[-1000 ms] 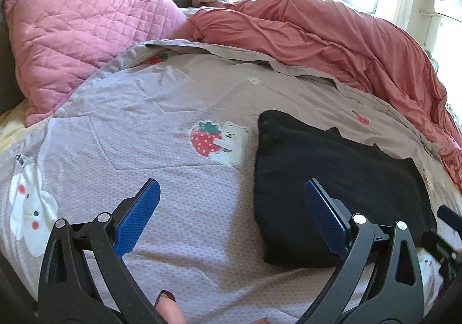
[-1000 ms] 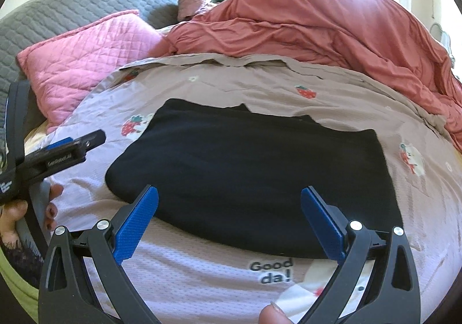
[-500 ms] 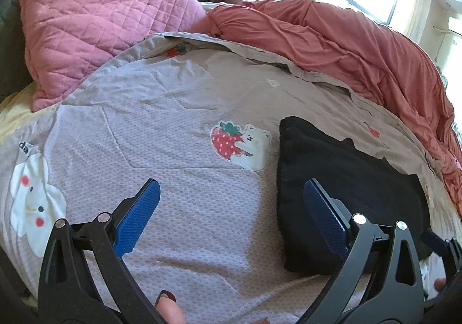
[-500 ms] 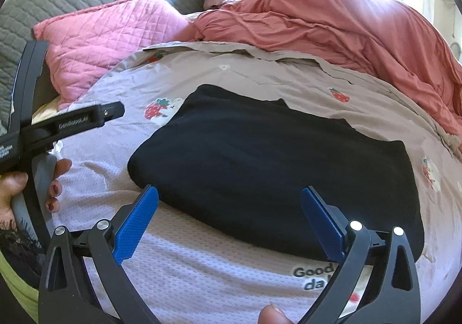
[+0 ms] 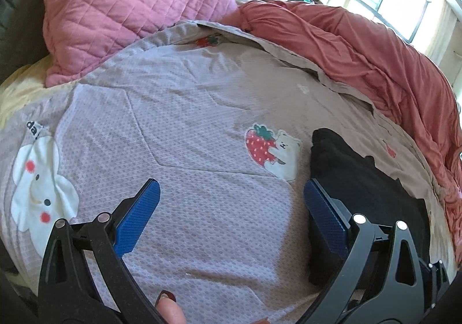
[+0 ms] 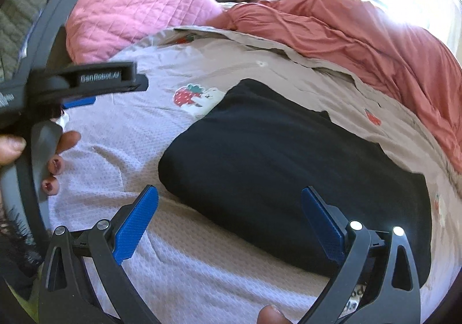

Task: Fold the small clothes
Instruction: 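Grasp the folded shirt edge with the right tool while the left tool grasps beside it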

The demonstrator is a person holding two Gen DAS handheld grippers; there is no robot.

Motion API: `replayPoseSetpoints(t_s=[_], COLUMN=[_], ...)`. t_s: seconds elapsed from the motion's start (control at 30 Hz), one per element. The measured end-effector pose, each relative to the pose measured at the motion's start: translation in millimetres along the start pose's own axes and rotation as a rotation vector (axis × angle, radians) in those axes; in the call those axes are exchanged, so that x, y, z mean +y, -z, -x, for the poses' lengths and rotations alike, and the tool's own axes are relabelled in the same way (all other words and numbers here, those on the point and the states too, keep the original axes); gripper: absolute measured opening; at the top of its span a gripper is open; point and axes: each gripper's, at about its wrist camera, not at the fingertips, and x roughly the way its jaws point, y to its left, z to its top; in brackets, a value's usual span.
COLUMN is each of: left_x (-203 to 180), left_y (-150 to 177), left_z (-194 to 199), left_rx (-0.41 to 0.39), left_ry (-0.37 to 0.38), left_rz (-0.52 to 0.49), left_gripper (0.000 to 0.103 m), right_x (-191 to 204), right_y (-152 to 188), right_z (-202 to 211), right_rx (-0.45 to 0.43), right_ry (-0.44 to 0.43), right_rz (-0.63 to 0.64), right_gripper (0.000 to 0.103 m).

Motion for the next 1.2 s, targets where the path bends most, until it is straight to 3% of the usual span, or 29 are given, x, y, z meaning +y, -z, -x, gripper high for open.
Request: replayPoseSetpoints(t_s=[0.23, 0.37, 0.47, 0.6, 0.7, 0.8, 0.87, 1.13, 1.2], left_x=[8, 8, 7, 4, 3, 3, 3, -2, -5], left_y=[-2, -2, -2, -2, -1, 0, 0, 4, 5], left_z=[-5, -7, -9, -12, -16, -19, -23, -36, -45], left_rx=[0.015, 0.022, 0.029, 0.038, 0.057, 0.069, 0.084, 0.143, 0.183], left_ry=[-0.007, -0.006, -0.004, -0.001, 0.027, 0.039, 0.07, 0.172, 0.237], left_rz=[0.036, 0.039, 0.036, 0.025, 0.031, 0.039, 0.049, 0.088, 0.12], left_gripper=[0.093, 0.093, 0.093, 0.093, 0.093, 0.093, 0.093, 0.093, 0.093], right_x=[26, 36, 28, 16, 10, 4, -5, -50, -59], right_y=[-8, -6, 0, 2, 3, 0, -2, -2, 0], right_z=[-30, -50, -56, -51, -44, -36, -31, -21, -16], right_rx=[0.044, 0.089, 0.092, 0.063, 0.029, -0.002, -0.018, -0.055, -0.071], right_ry=[0.005, 0.093, 0.143, 0.127, 0.093, 0.051, -0.015, -0.267, -0.297], right_rz=[0.066, 0.131, 0.125, 0.091, 0.068, 0.032, -0.013, -0.28, -0.319], right_gripper=[0.098, 0.098, 0.097, 0.093, 0.079, 0.052, 0.027, 0.02, 0.02])
